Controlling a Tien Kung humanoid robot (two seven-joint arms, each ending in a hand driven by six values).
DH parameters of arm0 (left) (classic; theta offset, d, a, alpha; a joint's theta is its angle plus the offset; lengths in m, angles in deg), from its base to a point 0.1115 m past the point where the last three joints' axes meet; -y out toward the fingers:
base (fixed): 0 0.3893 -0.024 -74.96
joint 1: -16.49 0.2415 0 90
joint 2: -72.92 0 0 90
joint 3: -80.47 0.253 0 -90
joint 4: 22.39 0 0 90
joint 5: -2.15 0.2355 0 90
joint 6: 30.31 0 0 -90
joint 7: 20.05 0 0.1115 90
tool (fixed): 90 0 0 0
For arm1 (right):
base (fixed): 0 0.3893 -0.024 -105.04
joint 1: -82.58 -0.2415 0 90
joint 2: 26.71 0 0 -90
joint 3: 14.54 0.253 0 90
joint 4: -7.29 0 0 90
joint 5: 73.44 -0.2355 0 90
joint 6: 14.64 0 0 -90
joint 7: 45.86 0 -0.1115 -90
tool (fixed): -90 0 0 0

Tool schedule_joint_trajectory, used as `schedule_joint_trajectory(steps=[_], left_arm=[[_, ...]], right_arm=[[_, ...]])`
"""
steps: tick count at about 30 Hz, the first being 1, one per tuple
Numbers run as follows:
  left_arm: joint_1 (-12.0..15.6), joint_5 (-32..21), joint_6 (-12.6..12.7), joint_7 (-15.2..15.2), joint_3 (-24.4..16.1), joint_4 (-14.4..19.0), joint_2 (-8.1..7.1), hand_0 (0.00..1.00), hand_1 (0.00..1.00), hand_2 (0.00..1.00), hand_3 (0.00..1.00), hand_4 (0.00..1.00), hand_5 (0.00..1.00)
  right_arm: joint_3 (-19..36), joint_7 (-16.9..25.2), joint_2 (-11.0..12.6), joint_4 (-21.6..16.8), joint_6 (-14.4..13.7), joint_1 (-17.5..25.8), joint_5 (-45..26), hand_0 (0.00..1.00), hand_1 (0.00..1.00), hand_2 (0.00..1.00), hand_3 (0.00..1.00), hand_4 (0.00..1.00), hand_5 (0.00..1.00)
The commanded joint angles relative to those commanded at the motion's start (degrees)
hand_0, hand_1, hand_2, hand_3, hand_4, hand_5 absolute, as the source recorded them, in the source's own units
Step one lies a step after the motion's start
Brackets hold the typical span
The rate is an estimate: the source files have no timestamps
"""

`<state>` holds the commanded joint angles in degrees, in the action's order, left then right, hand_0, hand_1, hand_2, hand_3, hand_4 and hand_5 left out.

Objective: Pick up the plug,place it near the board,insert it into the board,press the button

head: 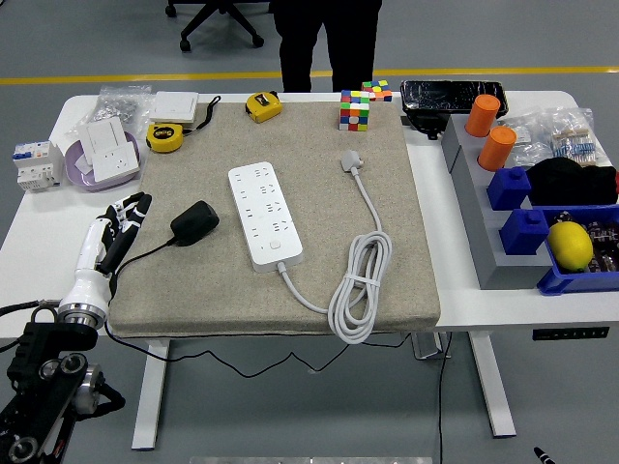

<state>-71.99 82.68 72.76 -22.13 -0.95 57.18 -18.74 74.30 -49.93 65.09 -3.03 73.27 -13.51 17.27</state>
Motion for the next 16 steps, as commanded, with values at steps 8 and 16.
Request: schedule_joint_trajectory(steps=[8, 16], left_arm=[[0.56, 0.36, -0.13, 0.31, 0.17, 0.1, 0.01, 0.811, 0.824, 0.803, 0.799, 0.984, 0.771], [0.34, 0.52, -0.08, 0.35, 0.19, 0.2, 0.02, 0.809, 0.822, 0.797, 0.794, 0.985, 0.77]], right_arm=[[-0.12, 0.06, -0.27, 0.0, -0.18, 0.15, -0.51, 0.825, 0.763, 0.751, 0.776, 0.998, 0.998], [-0.37, 0.81, -0.39, 0.0, -0.96, -0.02, -2.58, 0.824, 0.76, 0.746, 0.773, 0.998, 0.998]])
